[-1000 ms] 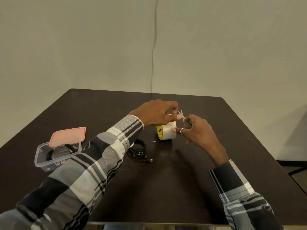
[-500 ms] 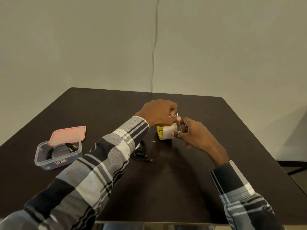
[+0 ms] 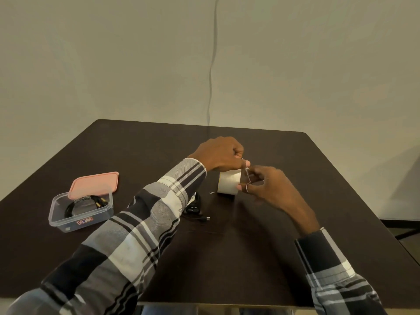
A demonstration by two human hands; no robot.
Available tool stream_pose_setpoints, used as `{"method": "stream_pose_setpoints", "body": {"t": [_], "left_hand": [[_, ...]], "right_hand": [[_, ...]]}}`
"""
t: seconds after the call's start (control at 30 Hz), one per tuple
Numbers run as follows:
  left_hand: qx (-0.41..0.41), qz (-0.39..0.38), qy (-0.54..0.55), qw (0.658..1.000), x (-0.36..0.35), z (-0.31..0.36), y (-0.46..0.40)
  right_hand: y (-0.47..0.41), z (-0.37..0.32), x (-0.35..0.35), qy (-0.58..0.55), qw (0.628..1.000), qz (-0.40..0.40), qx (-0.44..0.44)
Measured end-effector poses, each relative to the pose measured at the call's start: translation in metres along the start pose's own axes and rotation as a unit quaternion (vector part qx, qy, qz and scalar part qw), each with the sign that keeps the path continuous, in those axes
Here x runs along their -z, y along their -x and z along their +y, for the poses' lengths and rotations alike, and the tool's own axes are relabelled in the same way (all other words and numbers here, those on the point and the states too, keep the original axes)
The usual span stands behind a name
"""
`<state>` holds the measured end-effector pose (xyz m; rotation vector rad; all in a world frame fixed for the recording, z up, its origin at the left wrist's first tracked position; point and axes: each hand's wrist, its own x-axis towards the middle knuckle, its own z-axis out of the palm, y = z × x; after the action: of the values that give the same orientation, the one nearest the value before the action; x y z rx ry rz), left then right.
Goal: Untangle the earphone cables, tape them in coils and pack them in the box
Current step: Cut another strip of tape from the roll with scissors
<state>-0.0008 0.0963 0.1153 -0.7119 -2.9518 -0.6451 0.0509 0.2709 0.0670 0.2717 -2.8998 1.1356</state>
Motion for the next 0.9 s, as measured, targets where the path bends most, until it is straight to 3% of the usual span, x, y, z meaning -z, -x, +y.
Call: {"method": "stream_pose_setpoints", "body": {"t": [0.07, 0.13, 0.3, 0.47, 0.63, 0.8, 0.9], "left_hand": [[0.003, 0.011, 0.007, 1.0, -0.003, 0.002, 0.001], [0.007, 0.02, 0.009, 1.0, -0.005, 0.002, 0.002], [0.006, 0.017, 0.002, 1.0, 0.0, -0.004, 0.004], [0.001, 0.012, -0.01, 1.0, 0.002, -0.007, 0.003], [0.002, 0.012, -0.017, 1.0, -0.002, -0.005, 0.005], [0.004, 0.009, -0.035, 0.999, -0.001, -0.006, 0.005], [0.0, -0.042, -0.018, 0.999, 0.005, -0.003, 0.004]], "right_hand": [[-0.001, 0.002, -0.008, 0.163, 0.982, 0.097, 0.021], [0.0, 0.001, -0.017, 0.207, 0.968, 0.133, 0.04], [0.004, -0.001, -0.002, 0.079, 0.992, 0.091, 0.03], [0.005, 0.005, -0.009, -0.032, 0.993, 0.113, 0.001], [0.01, 0.008, -0.031, -0.302, 0.949, 0.078, -0.053], [0.012, 0.013, -0.038, -0.338, 0.938, 0.042, -0.064], [0.015, 0.02, -0.037, -0.344, 0.934, 0.035, -0.084]]}}
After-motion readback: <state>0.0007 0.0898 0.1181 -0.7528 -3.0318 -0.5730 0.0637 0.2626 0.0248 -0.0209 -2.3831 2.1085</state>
